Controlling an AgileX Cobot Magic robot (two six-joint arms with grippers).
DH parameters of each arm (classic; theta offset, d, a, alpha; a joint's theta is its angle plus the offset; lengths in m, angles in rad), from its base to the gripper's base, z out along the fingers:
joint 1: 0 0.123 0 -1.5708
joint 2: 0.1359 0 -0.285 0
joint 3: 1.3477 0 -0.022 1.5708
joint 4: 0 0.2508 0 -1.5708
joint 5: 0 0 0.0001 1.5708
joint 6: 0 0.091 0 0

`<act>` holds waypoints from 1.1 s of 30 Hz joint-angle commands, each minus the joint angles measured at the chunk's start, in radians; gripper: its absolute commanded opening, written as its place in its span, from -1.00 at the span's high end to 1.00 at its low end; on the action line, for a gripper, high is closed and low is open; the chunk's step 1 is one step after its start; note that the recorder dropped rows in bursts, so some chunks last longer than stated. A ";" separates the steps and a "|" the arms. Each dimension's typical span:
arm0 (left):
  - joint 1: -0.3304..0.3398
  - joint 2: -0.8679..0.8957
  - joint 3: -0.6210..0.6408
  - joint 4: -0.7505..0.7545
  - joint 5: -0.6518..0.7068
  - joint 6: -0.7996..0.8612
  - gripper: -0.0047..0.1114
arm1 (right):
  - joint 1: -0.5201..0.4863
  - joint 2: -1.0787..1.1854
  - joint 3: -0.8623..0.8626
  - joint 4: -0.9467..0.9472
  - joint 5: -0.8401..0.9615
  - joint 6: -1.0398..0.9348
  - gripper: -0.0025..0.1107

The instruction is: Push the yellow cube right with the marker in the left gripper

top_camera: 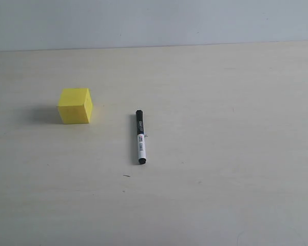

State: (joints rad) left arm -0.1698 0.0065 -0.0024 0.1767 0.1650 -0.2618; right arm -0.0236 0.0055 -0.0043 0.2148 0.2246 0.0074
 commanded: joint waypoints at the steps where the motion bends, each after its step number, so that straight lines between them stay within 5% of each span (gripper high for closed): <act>1: 0.001 -0.006 0.002 -0.009 -0.002 -0.003 0.92 | 0.000 -0.001 0.004 0.000 -0.006 -0.007 0.96; 20: 0.001 -0.006 0.002 -0.012 -0.083 -0.022 0.92 | 0.000 -0.001 0.004 0.000 -0.006 -0.007 0.96; 27: 0.001 -0.006 0.002 -0.089 -0.093 -0.514 0.92 | 0.000 -0.001 0.004 0.000 -0.006 -0.007 0.96; 33: 0.001 -0.006 0.002 -0.087 -0.099 -0.559 0.92 | 0.000 -0.001 0.004 0.000 -0.006 -0.007 0.96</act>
State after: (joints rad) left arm -0.1698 0.0065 -0.0024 0.0948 0.0784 -0.8016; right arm -0.0236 0.0055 -0.0043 0.2148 0.2246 0.0074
